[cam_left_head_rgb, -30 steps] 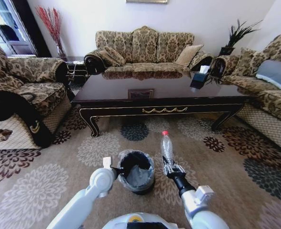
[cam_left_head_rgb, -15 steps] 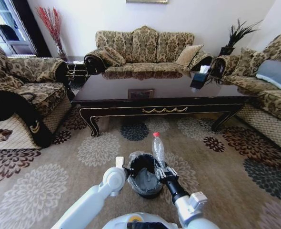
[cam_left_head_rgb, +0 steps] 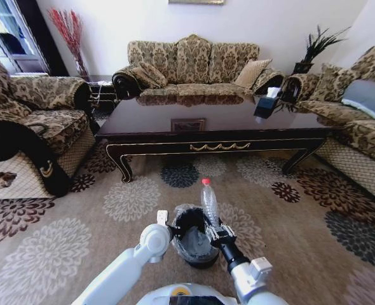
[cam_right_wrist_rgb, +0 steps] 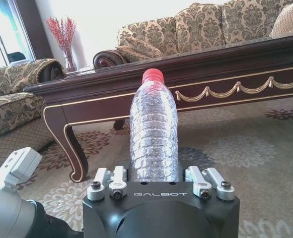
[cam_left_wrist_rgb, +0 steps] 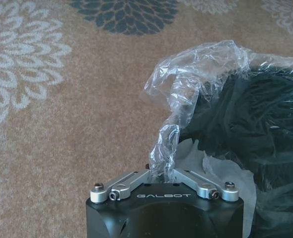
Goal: Move to the front of the table and pick up the trash from the floor, then place it into the trash bin.
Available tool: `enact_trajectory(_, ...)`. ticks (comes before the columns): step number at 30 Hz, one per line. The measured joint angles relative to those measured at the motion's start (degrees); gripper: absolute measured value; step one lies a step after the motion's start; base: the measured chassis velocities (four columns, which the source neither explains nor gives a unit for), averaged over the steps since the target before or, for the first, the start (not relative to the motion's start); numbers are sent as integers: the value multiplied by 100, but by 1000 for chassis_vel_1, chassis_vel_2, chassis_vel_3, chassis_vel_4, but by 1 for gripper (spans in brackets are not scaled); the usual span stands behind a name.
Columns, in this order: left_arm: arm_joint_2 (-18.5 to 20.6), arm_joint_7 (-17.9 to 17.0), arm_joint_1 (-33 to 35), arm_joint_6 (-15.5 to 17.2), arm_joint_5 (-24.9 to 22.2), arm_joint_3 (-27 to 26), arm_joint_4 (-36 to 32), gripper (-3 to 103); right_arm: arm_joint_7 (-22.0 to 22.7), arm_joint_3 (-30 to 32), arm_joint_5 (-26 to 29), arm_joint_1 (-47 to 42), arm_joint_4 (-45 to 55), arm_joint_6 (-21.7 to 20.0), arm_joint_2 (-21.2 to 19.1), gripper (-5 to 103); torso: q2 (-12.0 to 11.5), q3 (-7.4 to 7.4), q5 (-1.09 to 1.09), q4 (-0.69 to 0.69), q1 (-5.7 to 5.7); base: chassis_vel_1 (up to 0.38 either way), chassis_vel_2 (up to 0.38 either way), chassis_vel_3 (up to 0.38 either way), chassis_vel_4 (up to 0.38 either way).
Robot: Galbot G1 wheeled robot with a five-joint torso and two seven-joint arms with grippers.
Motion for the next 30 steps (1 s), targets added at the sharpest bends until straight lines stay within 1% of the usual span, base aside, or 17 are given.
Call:
enact_trajectory(2, 30, -2, 22, 9, -18, -3, -26, 0, -5, 1, 4, -13, 0, 0, -10, 58, 0, 0, 0, 0, 0, 0, 0, 0, 0)
enact_trajectory(3, 43, -2, 30, 10, -22, -11, -31, 0, -9, 1, 3, -17, 0, 0, -13, 58, 0, 0, 0, 0, 0, 0, 0, 0, 0)
enact_trajectory(4, 56, -2, 35, 10, -22, -26, -36, 0, -10, 0, 2, -22, 0, 0, -13, 64, 0, 0, 0, 0, 0, 0, 0, 0, 0)
enact_trajectory(5, 56, -2, 35, 10, -22, -26, -36, 0, -10, 0, 2, -22, 0, 0, -13, 64, 0, 0, 0, 0, 0, 0, 0, 0, 0)
enact_trajectory(8, 89, -5, 39, 10, -26, -59, -54, 0, -16, -13, -5, -32, -2, -9, -4, 80, 1, 0, 0, 0, 0, 0, 0, 0, 0)
enact_trajectory(9, 89, -5, 39, 10, -26, -59, -54, 0, -16, -13, -5, -32, -2, -9, -4, 80, 1, 0, 0, 0, 0, 0, 0, 0, 0)
enact_trajectory(11, 103, -4, 35, 10, -56, -71, -80, 0, -26, -16, -13, -49, -6, -19, -3, 91, 0, 0, -1, 0, 0, 0, 0, 0, 0)
enact_trajectory(12, 114, -2, 34, 10, -66, -88, -87, 0, -28, -13, -15, -54, -7, -20, -3, 91, 0, 0, -1, 0, 0, 0, 0, 0, 0)
enact_trajectory(13, 122, -1, 34, 10, -69, -102, -89, 0, -28, -10, -16, -57, -7, -21, -3, 96, 0, 0, -1, 0, 0, 0, 0, 0, 0)
enact_trajectory(16, 168, 10, 67, 10, -68, -219, -90, 0, -28, -2, -16, -64, -17, -21, 7, 100, 0, 0, 0, 0, 0, 0, 0, 0, 0)
enact_trajectory(19, 200, 33, 120, 10, -69, -333, -96, 0, -28, 2, -16, -66, -28, -21, 9, 100, 0, 0, -1, 0, 0, 0, 0, 0, 0)
enact_trajectory(22, 292, 131, 304, 13, -70, -681, -140, 0, -23, -1, -16, -62, -62, -15, 12, 100, 0, 0, -1, 0, 0, 0, 0, 0, 0)
enact_trajectory(23, 292, 131, 304, 13, -70, -681, -140, 0, -23, -1, -16, -62, -62, -15, 12, 100, 0, 0, -1, 0, 0, 0, 0, 0, 0)
enact_trajectory(24, 359, 194, 434, 20, -68, -891, -161, 0, -17, -4, -14, -59, -73, -12, 14, 100, 0, 0, -1, 0, 0, 0, 0, 0, 0)
enact_trajectory(26, 469, 277, 598, 29, -55, -1125, -191, 0, -12, -7, -6, -55, -83, -8, 20, 100, 0, 0, -2, 0, 0, 0, 0, 0, 0)
enact_trajectory(28, 507, 305, 644, 29, -54, -1190, -204, 0, -9, -8, -2, -52, -87, -6, 20, 100, 0, 0, -2, 0, 0, 0, 0, 0, 0)
enact_trajectory(30, 632, 397, 839, 30, -52, -1490, -260, 0, -4, -13, 15, -32, -102, -4, 19, 100, 0, 0, -1, 1, 0, 0, 0, 0, 0)
